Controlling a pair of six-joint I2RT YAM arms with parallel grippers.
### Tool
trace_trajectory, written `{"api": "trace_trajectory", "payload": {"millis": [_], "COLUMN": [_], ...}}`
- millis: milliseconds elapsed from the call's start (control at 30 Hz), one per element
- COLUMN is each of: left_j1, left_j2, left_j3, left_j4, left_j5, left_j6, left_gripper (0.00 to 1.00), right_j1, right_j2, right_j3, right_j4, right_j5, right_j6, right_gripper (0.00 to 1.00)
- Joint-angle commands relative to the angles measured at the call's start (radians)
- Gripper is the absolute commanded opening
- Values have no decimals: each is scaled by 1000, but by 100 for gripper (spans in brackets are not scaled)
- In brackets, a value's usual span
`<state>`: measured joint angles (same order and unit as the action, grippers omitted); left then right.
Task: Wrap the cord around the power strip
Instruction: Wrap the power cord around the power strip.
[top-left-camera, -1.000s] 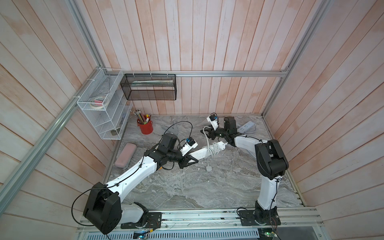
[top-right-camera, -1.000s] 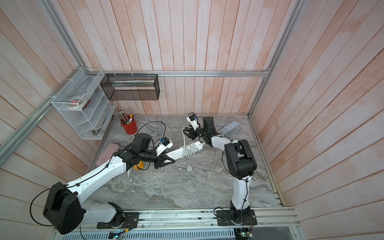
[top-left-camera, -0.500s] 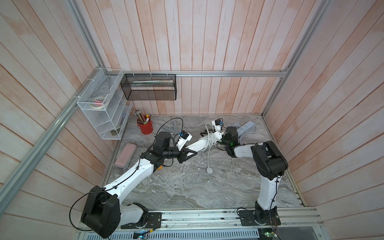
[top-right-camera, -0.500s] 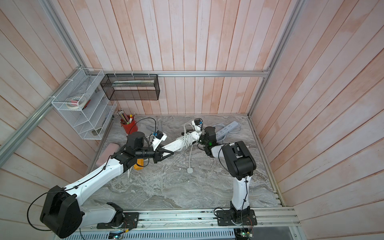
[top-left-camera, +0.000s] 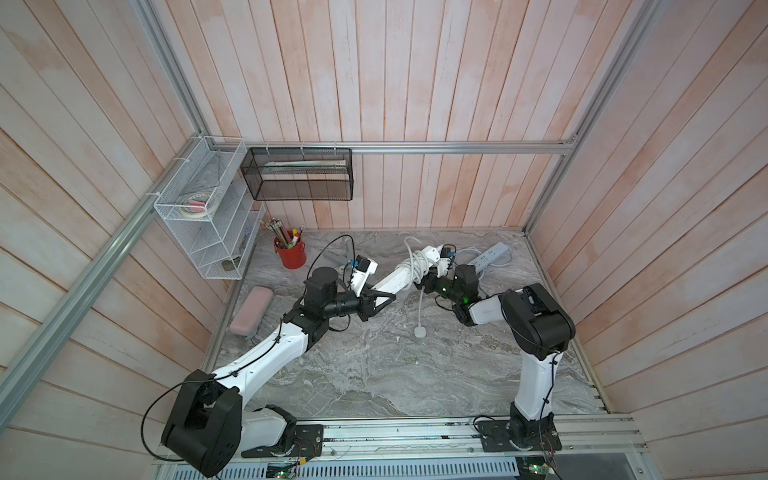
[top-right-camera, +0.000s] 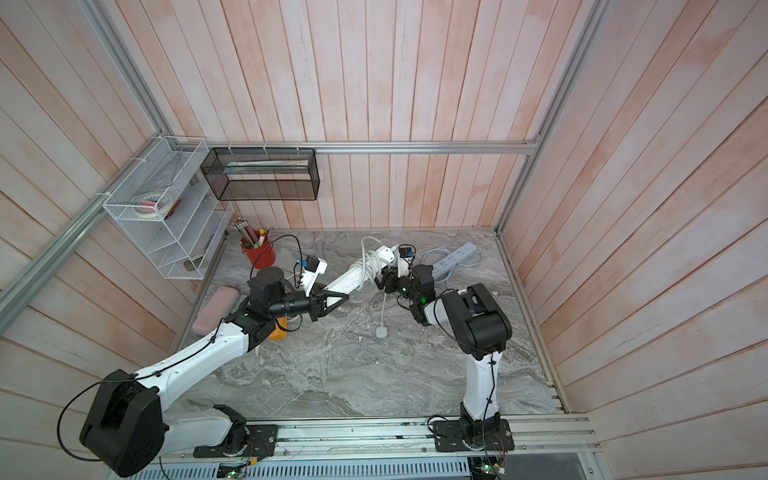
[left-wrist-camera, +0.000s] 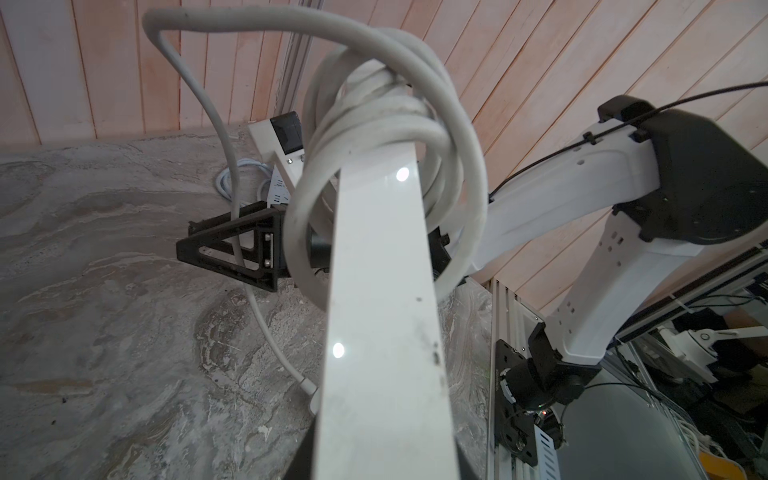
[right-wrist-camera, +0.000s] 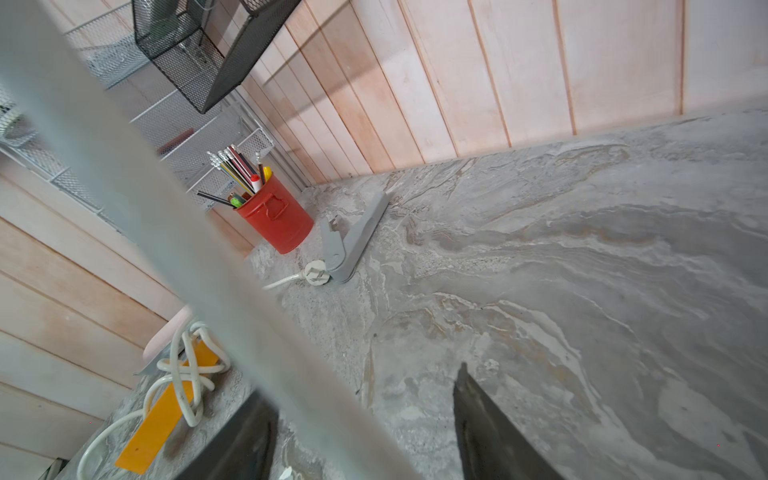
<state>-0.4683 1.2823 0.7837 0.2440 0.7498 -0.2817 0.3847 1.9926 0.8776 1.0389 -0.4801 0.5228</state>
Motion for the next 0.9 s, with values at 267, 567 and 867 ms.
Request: {"api": "trace_trajectory", "payload": {"millis": [267,567,867], "left_j1": [8,9,132], "left_j2": [-43,-71,-17], "left_j3": [-18,-33,-5], "left_j4": [201,219,350], "left_j5": [-24,-111,-260], "left_j6": [-80,-119,-317], "left_gripper": [0,0,0], "right_j1": [126,180,313], "right_j2": [63,75,-93], "right_j3": [95,161,67], "right_j4": [-216,-381,-519], "right_j5": [214,397,540], "right_j6": [-34,-102,-370], "right_gripper": [55,23,0]}}
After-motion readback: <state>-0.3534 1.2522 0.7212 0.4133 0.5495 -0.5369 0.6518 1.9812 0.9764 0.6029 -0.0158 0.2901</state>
